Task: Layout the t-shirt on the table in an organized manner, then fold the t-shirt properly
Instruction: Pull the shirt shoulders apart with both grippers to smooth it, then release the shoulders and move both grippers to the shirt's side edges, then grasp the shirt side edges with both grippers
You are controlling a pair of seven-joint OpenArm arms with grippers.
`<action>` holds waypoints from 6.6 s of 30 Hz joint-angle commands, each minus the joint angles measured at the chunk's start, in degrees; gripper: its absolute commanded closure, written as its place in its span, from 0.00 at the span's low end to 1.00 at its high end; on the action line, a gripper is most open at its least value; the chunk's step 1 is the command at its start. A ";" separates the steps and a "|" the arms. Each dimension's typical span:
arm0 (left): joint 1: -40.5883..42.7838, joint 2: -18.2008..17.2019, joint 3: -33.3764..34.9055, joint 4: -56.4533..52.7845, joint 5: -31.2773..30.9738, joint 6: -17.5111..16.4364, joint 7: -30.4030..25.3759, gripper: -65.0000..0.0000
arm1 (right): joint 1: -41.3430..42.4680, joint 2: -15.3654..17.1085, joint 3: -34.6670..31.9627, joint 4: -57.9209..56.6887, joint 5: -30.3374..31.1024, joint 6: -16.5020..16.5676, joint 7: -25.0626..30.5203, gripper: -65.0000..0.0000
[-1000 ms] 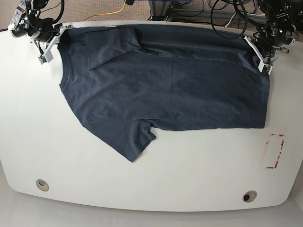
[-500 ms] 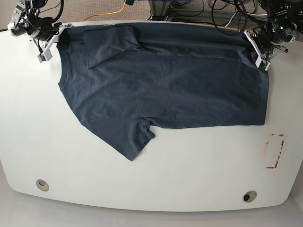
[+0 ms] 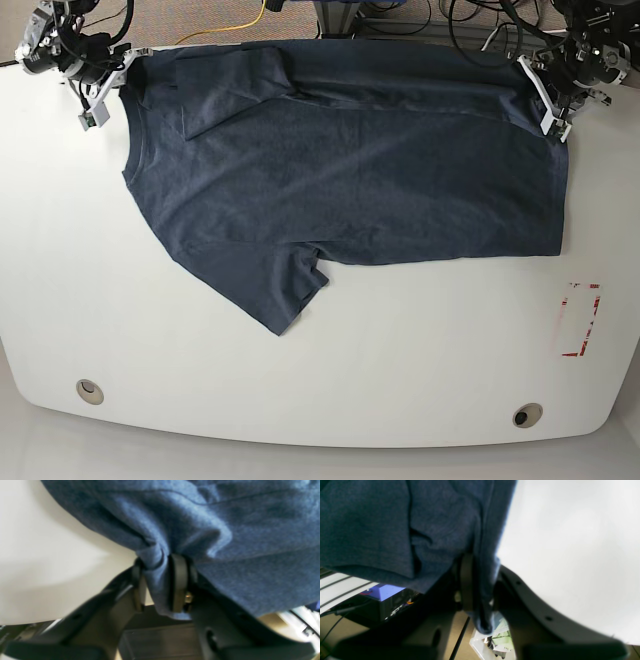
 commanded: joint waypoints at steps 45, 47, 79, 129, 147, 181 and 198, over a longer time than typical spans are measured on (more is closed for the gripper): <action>-10.30 -11.96 -10.16 6.09 1.62 -0.21 10.55 0.43 | 6.38 0.02 2.55 9.31 0.43 -0.03 0.09 0.53; -12.58 -11.96 -10.16 5.91 1.88 -0.21 10.55 0.43 | 8.76 -0.15 2.20 8.78 0.43 -0.03 0.09 0.53; -43.00 -12.05 2.50 -28.64 1.97 3.97 -4.48 0.43 | 44.89 0.29 -18.38 -30.78 -11.53 -0.03 13.89 0.53; -38.08 -11.96 2.15 -30.40 1.62 3.61 -8.97 0.42 | 44.80 4.07 -23.74 -36.40 -11.79 -0.03 18.99 1.00; -44.49 -11.52 2.50 -39.45 1.53 3.61 -8.97 0.42 | 44.80 4.24 -23.74 -36.40 -11.79 -0.03 18.99 1.00; -47.39 -6.86 7.07 -46.57 1.70 3.97 -11.43 0.51 | 44.71 3.10 -23.74 -36.40 -11.70 -0.03 18.99 1.00; -47.13 -6.86 6.72 -42.88 1.79 3.97 -11.69 1.00 | 44.71 3.10 -23.74 -36.05 -11.70 -0.03 18.99 1.00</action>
